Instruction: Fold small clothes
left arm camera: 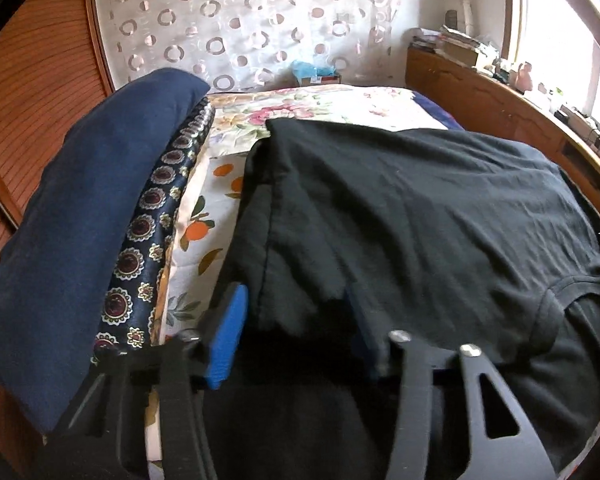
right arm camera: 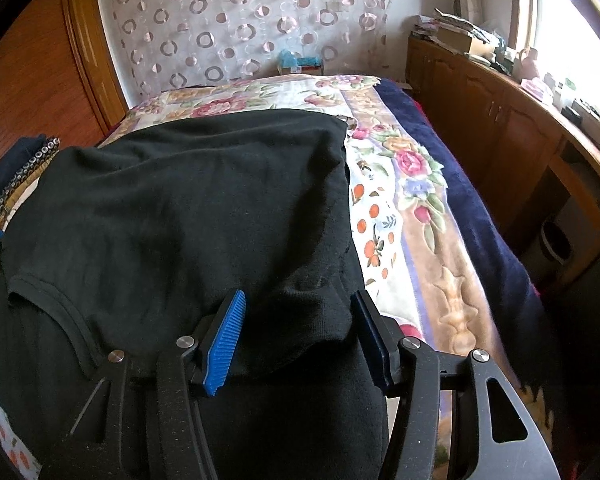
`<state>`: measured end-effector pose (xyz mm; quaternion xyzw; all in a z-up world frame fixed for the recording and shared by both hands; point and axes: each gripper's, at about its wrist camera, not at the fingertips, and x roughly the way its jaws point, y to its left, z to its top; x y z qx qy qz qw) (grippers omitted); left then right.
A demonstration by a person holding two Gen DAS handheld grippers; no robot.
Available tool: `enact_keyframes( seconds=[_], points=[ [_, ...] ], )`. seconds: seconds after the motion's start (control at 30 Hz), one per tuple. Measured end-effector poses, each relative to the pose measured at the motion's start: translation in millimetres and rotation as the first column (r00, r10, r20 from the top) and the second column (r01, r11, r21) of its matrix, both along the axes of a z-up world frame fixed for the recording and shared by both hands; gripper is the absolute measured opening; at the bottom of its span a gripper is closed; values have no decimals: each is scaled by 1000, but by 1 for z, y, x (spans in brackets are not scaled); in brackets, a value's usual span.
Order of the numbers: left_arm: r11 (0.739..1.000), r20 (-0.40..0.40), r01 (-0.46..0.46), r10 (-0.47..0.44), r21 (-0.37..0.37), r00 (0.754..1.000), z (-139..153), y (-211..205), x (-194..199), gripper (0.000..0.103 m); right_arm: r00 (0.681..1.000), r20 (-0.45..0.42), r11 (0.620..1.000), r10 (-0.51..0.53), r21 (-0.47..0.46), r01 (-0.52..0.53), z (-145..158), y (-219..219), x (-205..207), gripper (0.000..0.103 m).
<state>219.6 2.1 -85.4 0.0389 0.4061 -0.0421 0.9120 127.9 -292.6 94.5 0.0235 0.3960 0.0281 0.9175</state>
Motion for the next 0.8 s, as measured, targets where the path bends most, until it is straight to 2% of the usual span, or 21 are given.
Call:
enact_keyframes(
  seconds=[0.1, 0.13, 0.17, 0.23, 0.27, 0.33, 0.37, 0.43, 0.67, 0.8],
  points=[
    [1000, -13, -3, 2, -5, 1000, -2, 5, 1, 27, 1000, 2, 1000, 1, 2, -1, -1, 0, -1, 57],
    [1000, -16, -1, 1, 3, 1000, -3, 6, 1, 16, 1000, 2, 1000, 0, 2, 0, 0, 1, -2, 57],
    [1000, -19, -2, 2, 11, 1000, -3, 7, 1, 9, 1000, 3, 1000, 0, 1, 0, 0, 1, -2, 57],
    [1000, -15, 5, -5, 13, 1000, -2, 9, -1, 6, 1000, 8, 1000, -2, -13, 2, 1, 2, -4, 51],
    [1000, -12, 11, -11, 12, 1000, -1, 9, -2, 5, 1000, 12, 1000, -4, -24, 4, 2, 3, -5, 49],
    [1000, 2, 23, -23, 10, 1000, 2, 10, -6, 4, 1000, 26, 1000, -2, -28, 3, 4, 2, -7, 26],
    [1000, 13, 26, -26, 12, 1000, 4, 10, -9, 4, 1000, 28, 999, 0, -32, 1, 4, 2, -8, 23],
    [1000, 33, 27, -27, 0, 999, 10, 10, -14, 4, 999, 39, 999, 15, -34, -14, 4, 1, -11, 10],
    [998, 120, 49, -45, -27, 992, 39, 8, -31, 3, 986, 161, 999, 38, -6, -38, 25, 2, -30, 8],
    [998, 161, 53, -45, -44, 986, 53, 9, -39, 3, 978, 203, 998, 51, 19, -56, 35, 2, -42, 8]
  ],
)
